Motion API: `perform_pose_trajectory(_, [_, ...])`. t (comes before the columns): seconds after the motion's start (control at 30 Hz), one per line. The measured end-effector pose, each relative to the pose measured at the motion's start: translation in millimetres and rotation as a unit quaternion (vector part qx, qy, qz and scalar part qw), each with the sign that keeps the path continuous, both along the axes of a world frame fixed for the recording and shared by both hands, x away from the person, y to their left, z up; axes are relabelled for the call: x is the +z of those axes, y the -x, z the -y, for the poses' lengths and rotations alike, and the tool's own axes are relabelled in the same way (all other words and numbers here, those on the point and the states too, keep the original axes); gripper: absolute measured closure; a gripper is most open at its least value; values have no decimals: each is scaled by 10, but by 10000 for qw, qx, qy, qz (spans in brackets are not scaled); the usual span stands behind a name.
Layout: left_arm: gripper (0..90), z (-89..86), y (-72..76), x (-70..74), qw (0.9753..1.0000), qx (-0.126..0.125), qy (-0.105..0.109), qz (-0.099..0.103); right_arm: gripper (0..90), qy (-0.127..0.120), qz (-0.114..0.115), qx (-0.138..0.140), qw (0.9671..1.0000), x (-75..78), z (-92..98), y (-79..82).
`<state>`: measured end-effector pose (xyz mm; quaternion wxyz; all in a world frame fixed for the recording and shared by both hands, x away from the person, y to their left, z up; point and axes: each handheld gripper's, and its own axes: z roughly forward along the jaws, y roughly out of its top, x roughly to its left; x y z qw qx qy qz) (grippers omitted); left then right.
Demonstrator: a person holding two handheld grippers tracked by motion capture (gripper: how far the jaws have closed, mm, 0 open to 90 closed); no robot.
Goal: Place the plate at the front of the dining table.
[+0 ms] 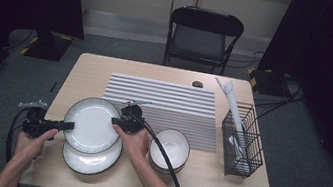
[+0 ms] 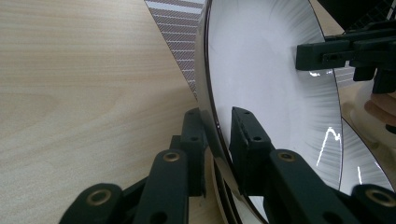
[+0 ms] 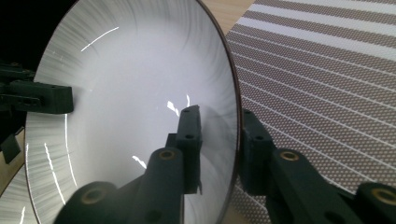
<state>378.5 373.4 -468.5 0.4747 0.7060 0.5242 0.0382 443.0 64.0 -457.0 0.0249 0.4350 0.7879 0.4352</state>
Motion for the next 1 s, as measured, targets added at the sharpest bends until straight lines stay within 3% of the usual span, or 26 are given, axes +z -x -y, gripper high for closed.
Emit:
perform_pose_trajectory(0.1, [766, 2, -6, -4, 10000, 12, 7, 8, 687, 7, 35, 10, 10000, -13, -33, 10])
perform_pose_trajectory(0.3, [770, -2, 1, -10, 10000, 35, 45, 44, 759, -222, -160, -101, 9996, -5, 19, -21])
perform_pose_trajectory(0.47, [778, -5, 6, -9, 9999, 45, 85, 86, 773, -175, 15, -68, 9998, 26, 28, 7])
perform_pose_trajectory(0.53, [780, -7, 13, -1, 9999, 33, 83, 123, 784, -233, -24, -104, 9997, 36, 40, 20])
perform_pose_trajectory(0.83, [815, -44, 43, 68, 9992, 98, 210, 328, 814, -402, 202, -18, 9990, 115, 71, 102])
perform_pose_trajectory(1.0, [824, -44, 48, 107, 9989, 71, 152, 442, 821, -453, 290, 45, 9985, 137, 94, 134])
